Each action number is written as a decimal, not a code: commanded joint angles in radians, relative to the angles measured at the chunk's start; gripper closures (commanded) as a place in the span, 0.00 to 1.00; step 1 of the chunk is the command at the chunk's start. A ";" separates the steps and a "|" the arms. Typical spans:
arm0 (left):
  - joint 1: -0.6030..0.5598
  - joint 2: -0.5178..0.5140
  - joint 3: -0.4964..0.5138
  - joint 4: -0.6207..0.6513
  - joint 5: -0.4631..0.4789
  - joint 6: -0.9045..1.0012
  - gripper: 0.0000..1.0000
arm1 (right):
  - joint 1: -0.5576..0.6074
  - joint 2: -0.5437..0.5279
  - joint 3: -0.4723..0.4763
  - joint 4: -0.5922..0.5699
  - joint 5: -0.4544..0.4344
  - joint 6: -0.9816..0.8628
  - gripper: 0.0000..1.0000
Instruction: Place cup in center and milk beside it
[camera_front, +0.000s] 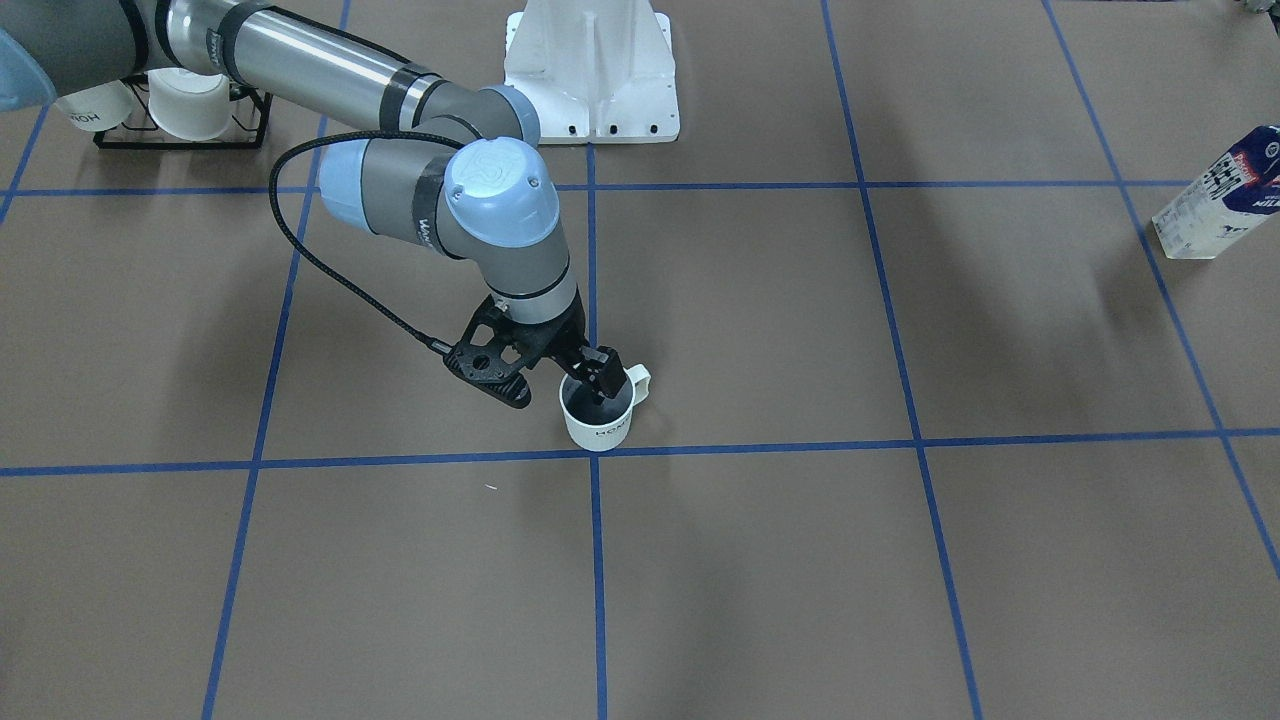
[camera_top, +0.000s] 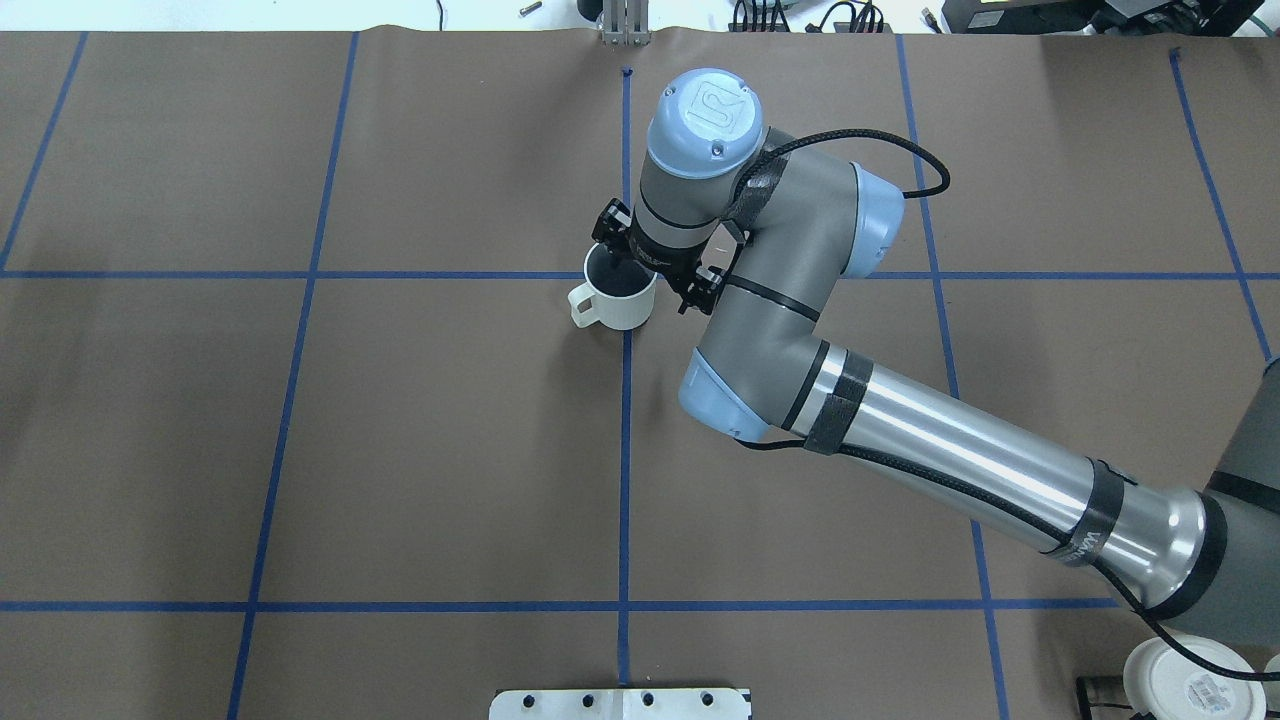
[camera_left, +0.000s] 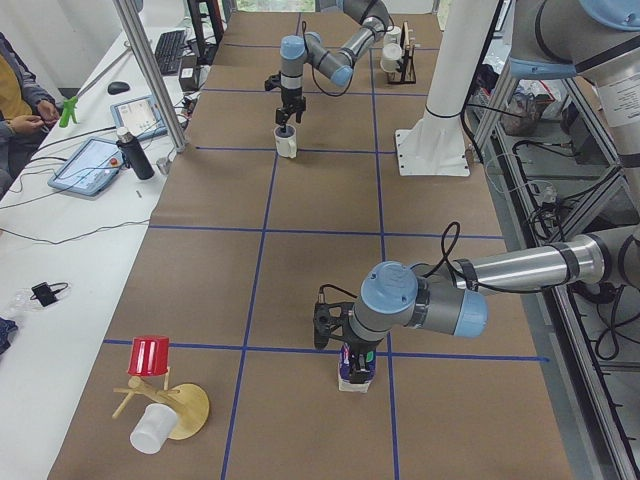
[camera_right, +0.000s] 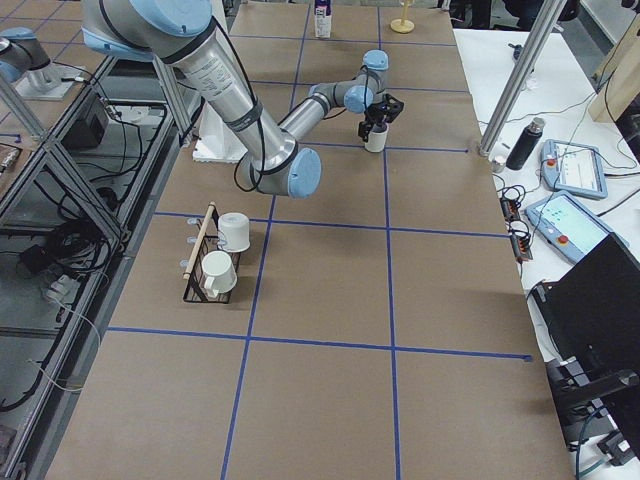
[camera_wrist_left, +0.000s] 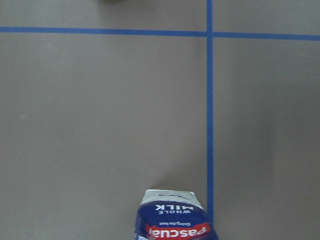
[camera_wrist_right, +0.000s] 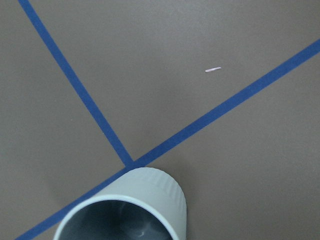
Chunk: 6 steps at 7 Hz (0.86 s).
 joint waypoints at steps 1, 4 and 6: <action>0.001 -0.002 0.011 -0.002 -0.009 -0.011 0.01 | 0.000 -0.006 0.004 -0.001 -0.002 0.001 0.00; 0.008 -0.002 0.017 -0.002 -0.046 -0.052 0.01 | 0.000 -0.013 0.010 0.001 0.000 -0.004 0.00; 0.015 -0.005 0.014 -0.002 -0.077 -0.093 0.01 | 0.000 -0.018 0.010 0.001 0.000 -0.004 0.00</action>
